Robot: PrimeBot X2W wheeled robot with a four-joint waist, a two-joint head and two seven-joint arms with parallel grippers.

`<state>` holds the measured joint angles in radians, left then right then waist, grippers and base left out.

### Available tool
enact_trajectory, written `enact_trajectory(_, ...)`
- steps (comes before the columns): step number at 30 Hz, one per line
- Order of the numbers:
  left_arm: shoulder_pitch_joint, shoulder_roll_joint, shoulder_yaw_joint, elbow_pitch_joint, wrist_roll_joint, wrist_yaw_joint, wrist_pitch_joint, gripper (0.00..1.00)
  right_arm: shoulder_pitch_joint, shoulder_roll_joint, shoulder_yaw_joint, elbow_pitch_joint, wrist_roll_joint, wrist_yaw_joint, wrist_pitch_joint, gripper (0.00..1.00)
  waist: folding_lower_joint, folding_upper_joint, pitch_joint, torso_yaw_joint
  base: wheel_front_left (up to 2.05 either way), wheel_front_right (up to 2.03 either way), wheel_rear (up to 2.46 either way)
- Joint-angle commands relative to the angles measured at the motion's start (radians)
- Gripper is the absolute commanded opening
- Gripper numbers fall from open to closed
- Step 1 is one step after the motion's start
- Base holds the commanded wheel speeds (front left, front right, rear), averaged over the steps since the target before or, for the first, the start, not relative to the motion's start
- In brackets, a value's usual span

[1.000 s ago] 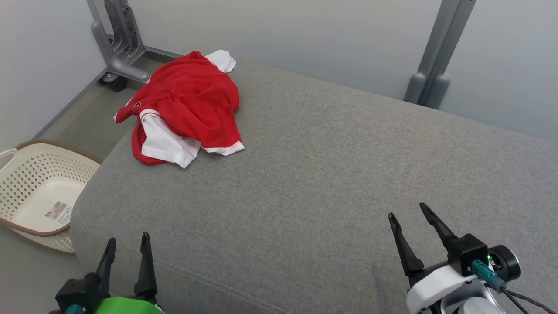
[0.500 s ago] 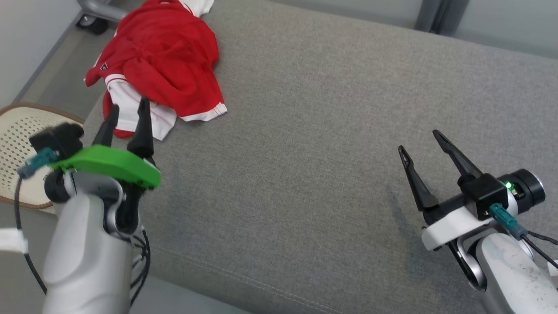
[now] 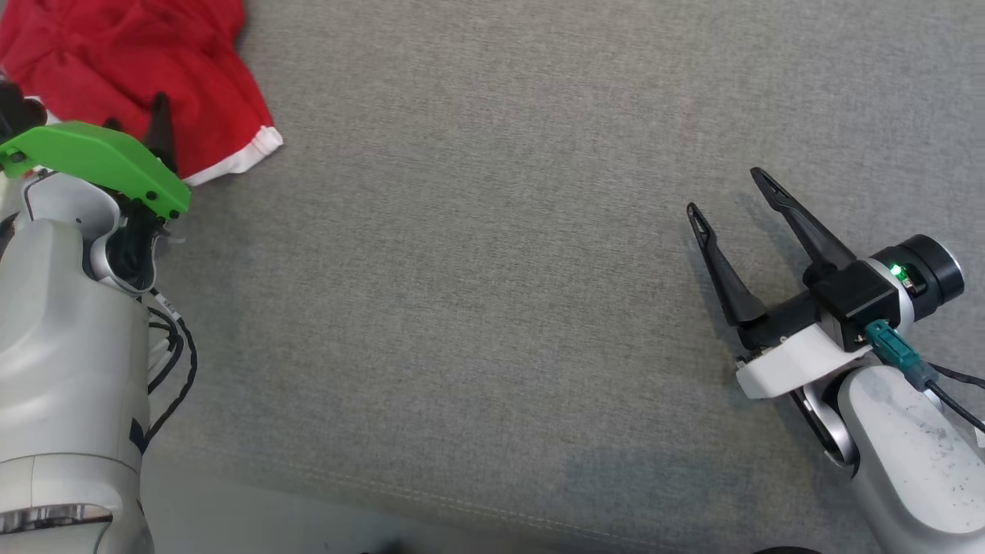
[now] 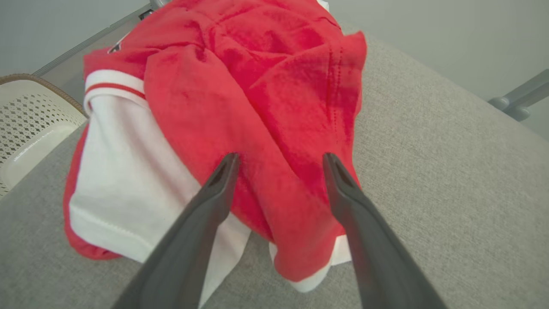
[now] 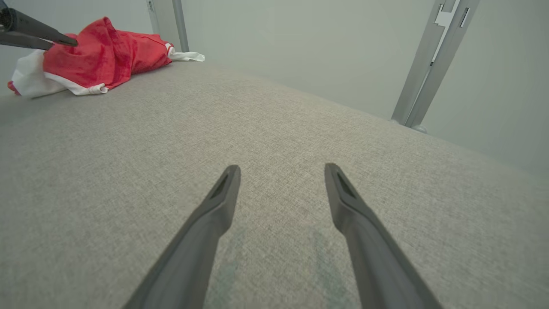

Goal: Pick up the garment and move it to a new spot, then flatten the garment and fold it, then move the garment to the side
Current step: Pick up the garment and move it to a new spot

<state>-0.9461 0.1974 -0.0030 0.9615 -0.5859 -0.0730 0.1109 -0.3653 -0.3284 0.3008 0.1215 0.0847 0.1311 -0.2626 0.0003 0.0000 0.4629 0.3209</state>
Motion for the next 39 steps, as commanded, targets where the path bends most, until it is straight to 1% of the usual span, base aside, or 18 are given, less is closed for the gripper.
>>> enact_trajectory(1,-0.033,0.007,-0.003,0.027,-0.001,0.003,-0.007,1.00,-0.011,-0.007,-0.002,-0.010,0.002,-0.001,-0.004,1.00,-0.0003,0.0000,0.074,-0.083,0.00,0.00,0.00)
enact_trajectory(3,-0.048,0.018,-0.012,0.073,0.010,0.002,-0.014,1.00,-0.010,-0.009,-0.003,-0.018,0.001,-0.001,-0.004,1.00,-0.0003,0.0000,0.084,-0.095,0.00,0.00,0.00)
enact_trajectory(6,-0.065,0.028,-0.006,0.138,-0.004,-0.008,-0.015,1.00,0.000,-0.006,0.000,-0.027,0.000,-0.001,-0.004,1.00,-0.0003,0.0000,0.086,-0.112,0.00,0.00,0.00)
enact_trajectory(7,-0.072,0.033,-0.003,0.155,-0.008,-0.009,-0.021,0.50,0.005,-0.006,0.000,-0.028,0.000,-0.001,-0.004,1.00,-0.0003,0.0000,0.087,-0.116,0.00,0.00,0.00)
enact_trajectory(8,-0.077,0.037,-0.006,0.168,-0.004,-0.012,-0.027,0.11,0.008,-0.004,-0.001,-0.028,0.001,-0.001,-0.004,1.00,-0.0003,0.0000,0.088,-0.118,0.00,0.00,0.00)
enact_trajectory(9,-0.081,0.039,-0.012,0.181,0.001,-0.015,-0.032,0.00,0.011,-0.003,-0.002,-0.030,0.001,-0.001,-0.004,1.00,-0.0003,0.0000,0.088,-0.119,0.00,0.00,0.00)
enact_trajectory(13,-0.100,0.032,-0.030,0.203,0.006,-0.038,-0.064,0.00,0.030,0.005,-0.020,-0.023,0.003,-0.001,-0.003,1.00,-0.0003,0.0000,0.078,-0.105,0.00,0.00,0.00)
enact_trajectory(17,-0.117,0.018,-0.060,0.176,0.016,-0.052,-0.142,0.00,0.045,0.022,-0.036,-0.016,0.006,-0.001,-0.003,1.00,-0.0003,0.0000,0.050,-0.083,0.00,0.00,0.00)
enact_trajectory(22,-0.080,-0.015,-0.127,0.121,0.011,-0.059,-0.182,0.00,0.068,0.063,-0.036,0.004,0.016,-0.001,-0.004,1.00,-0.0003,0.0000,-0.021,-0.068,0.00,0.00,0.00)
enact_trajectory(28,-0.024,-0.012,-0.244,-0.046,-0.033,-0.059,-0.174,0.00,0.115,0.126,-0.034,0.029,0.031,-0.001,-0.004,1.00,-0.0003,0.0000,-0.123,-0.075,0.00,0.00,0.00)
enact_trajectory(31,0.015,0.000,-0.293,-0.147,-0.066,-0.059,-0.162,0.00,0.147,0.153,-0.033,0.039,0.036,-0.001,-0.004,1.00,-0.0003,0.0000,-0.173,-0.087,0.00,0.00,0.00)
enact_trajectory(39,0.149,-0.007,-0.408,-0.470,-0.119,-0.059,-0.076,0.00,0.225,0.198,-0.061,0.044,0.048,-0.001,-0.004,1.00,-0.0003,0.0000,-0.281,-0.138,0.00,0.00,0.00)
